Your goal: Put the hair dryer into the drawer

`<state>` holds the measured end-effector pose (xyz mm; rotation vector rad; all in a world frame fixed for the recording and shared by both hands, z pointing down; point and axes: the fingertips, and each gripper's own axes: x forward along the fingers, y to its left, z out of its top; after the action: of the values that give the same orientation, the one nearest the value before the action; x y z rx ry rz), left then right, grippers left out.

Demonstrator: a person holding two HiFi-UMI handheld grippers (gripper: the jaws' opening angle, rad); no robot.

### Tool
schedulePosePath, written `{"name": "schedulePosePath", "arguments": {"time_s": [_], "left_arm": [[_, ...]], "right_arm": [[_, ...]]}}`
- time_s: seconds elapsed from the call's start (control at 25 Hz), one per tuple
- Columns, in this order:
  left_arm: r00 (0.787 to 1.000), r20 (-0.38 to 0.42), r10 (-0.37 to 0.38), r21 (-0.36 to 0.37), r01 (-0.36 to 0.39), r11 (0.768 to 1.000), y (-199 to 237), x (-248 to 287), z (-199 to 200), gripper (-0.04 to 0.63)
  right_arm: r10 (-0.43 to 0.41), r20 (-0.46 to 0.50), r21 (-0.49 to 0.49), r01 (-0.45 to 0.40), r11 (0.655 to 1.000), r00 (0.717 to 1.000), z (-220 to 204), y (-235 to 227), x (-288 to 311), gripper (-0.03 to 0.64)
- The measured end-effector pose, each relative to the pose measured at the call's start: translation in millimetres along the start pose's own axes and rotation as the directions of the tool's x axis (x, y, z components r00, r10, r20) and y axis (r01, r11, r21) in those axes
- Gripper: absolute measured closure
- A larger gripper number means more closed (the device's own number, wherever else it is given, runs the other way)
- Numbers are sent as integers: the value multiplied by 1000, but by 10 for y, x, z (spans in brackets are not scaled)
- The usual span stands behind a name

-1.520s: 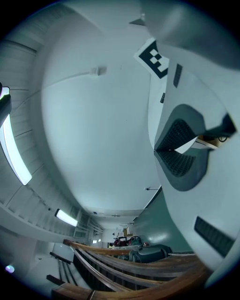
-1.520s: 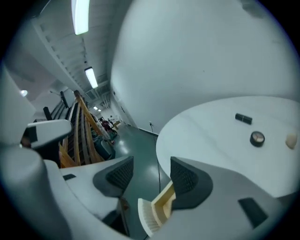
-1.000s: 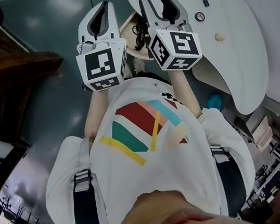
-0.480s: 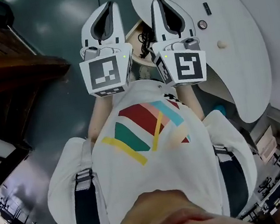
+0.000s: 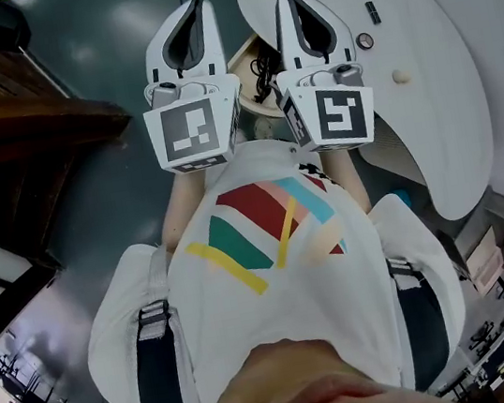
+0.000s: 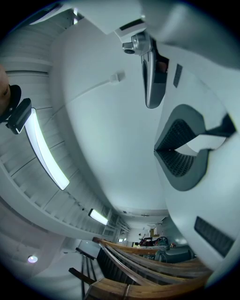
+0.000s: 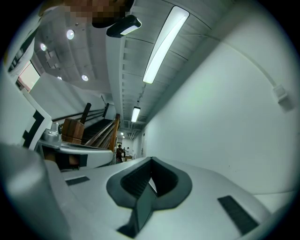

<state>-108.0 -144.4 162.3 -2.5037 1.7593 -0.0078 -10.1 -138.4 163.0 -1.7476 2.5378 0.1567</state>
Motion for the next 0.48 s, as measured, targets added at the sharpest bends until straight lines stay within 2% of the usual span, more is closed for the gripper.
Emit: {"name": "schedulePosePath", "arguments": {"time_s": [0.48], "left_arm": [[1000, 7, 29, 15, -29, 999, 68, -71, -4, 580]], "right_arm": [[27, 6, -8, -27, 1000, 1000, -18, 82, 39, 606]]}}
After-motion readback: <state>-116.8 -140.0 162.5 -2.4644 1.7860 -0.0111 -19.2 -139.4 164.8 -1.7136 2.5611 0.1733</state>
